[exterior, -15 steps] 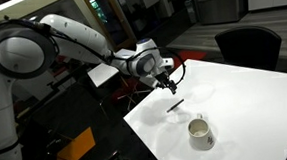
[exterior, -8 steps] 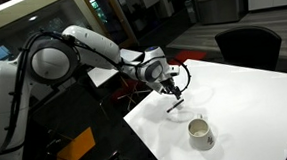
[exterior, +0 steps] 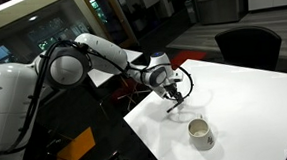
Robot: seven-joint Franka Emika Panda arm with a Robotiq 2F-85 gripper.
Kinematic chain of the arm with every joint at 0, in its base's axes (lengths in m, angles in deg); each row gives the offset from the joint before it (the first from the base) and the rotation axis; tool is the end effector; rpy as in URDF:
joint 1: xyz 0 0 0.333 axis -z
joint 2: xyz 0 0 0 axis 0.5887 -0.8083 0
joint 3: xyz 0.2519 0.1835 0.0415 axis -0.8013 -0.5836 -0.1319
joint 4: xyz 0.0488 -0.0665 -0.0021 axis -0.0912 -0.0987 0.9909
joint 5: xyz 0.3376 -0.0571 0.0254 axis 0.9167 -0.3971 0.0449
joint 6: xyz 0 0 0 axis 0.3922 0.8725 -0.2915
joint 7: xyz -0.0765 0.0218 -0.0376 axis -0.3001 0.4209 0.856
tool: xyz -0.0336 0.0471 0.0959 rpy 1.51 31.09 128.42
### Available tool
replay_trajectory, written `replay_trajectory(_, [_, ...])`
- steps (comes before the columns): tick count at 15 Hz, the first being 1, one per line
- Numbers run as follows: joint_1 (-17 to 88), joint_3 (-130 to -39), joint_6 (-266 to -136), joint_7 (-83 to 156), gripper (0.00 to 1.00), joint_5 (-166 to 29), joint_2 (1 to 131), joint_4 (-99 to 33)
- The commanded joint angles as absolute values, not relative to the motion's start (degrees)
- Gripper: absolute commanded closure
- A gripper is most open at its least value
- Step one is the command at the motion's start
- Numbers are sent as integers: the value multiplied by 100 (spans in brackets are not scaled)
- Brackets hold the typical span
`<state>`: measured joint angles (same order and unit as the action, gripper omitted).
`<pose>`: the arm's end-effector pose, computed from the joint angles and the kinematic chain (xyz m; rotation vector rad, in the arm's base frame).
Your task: Pick up the pen from the table and put it in the cup
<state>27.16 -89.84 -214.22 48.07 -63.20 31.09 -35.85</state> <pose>0.6303 0.1113 0.1226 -3.0861 0.2340 -0.0226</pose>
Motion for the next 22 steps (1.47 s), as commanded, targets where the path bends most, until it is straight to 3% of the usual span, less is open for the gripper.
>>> replay_trajectory(1, [2639,-8905,-21412,4995,19,-6144,2935,-3389])
replay_trajectory(3, [2626,-8889,-21414,5010,25,-6112,2892,-3365])
replay_trajectory(5, [2615,-8873,-21410,5041,37,-6107,2860,-3334])
replay_trajectory(6, [2607,-8863,-21406,5089,53,-6108,2848,-3321])
replay_trajectory(7, [2603,-8855,-21401,5112,62,-6112,2838,-3310])
replay_trajectory(12, [2611,-8833,-21379,5181,98,-6108,2813,-3296])
replay_trajectory(22, [2635,-8964,-21172,4846,97,-6188,3500,-3614])
